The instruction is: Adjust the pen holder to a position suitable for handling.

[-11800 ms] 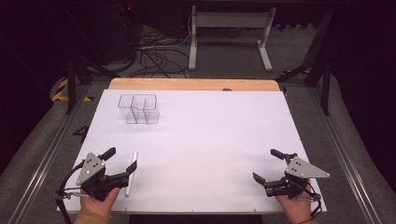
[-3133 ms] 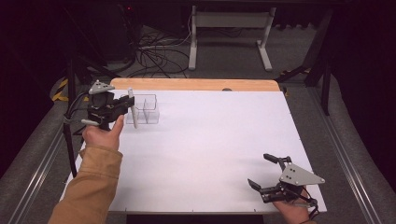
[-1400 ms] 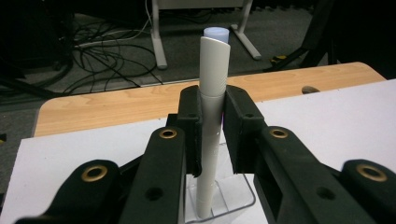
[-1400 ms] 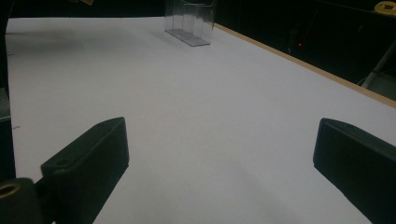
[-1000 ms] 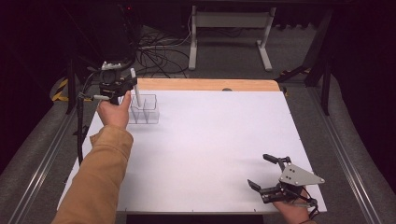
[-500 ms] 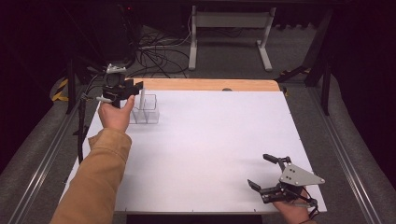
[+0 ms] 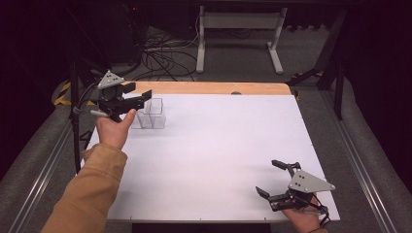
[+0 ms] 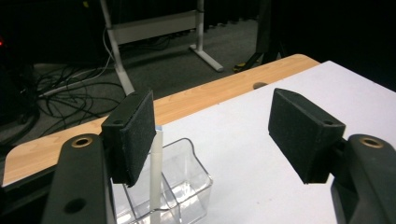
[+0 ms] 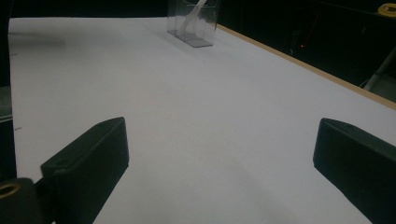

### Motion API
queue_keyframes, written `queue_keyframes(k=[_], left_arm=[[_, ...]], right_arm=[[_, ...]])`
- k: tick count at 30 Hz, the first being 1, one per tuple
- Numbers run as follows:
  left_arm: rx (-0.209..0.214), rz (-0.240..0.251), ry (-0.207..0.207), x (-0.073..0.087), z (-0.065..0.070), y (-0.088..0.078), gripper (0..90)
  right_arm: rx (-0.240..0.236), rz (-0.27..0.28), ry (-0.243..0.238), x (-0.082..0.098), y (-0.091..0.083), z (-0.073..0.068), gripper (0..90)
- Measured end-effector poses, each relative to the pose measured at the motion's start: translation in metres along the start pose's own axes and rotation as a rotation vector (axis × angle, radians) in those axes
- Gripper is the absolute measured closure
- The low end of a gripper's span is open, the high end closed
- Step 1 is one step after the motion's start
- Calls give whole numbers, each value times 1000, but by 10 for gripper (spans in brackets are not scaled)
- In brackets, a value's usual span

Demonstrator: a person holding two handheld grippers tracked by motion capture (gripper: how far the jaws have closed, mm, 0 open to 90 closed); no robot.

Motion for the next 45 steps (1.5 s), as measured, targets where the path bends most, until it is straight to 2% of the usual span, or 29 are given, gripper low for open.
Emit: queue_keyframes(k=[6, 15, 20, 23, 29, 35, 45], left_arm=[[39, 31, -4, -3, 9, -11, 308], [71, 63, 19, -4, 21, -28, 277], [120, 99, 29, 2, 26, -42, 245], [162, 105, 26, 9, 29, -49, 240], [185, 130, 75, 24, 37, -65, 203], [201, 156, 77, 42, 45, -78, 165], [210, 101, 95, 80, 53, -83, 140]], right_arm=[[3, 1, 1, 0, 0, 0, 38], [4, 1, 2, 0, -1, 1, 38], [0, 14, 23, -1, -2, 2, 31], [-11, 13, 31, -1, -3, 2, 24], [-18, 10, 34, -1, -2, 2, 18], [-40, 10, 38, -1, -2, 3, 15], [-39, 10, 47, -1, -2, 4, 9]])
Point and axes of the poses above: each handheld gripper's, and its own axes: y roughly forward along the jaws, x roughly out of its underside, z roughly to its right, the point moved 3 cm from there along y, roughly forward along the jaws, and after that the axes turned 7 degrees about z, right-handed, at the moved point
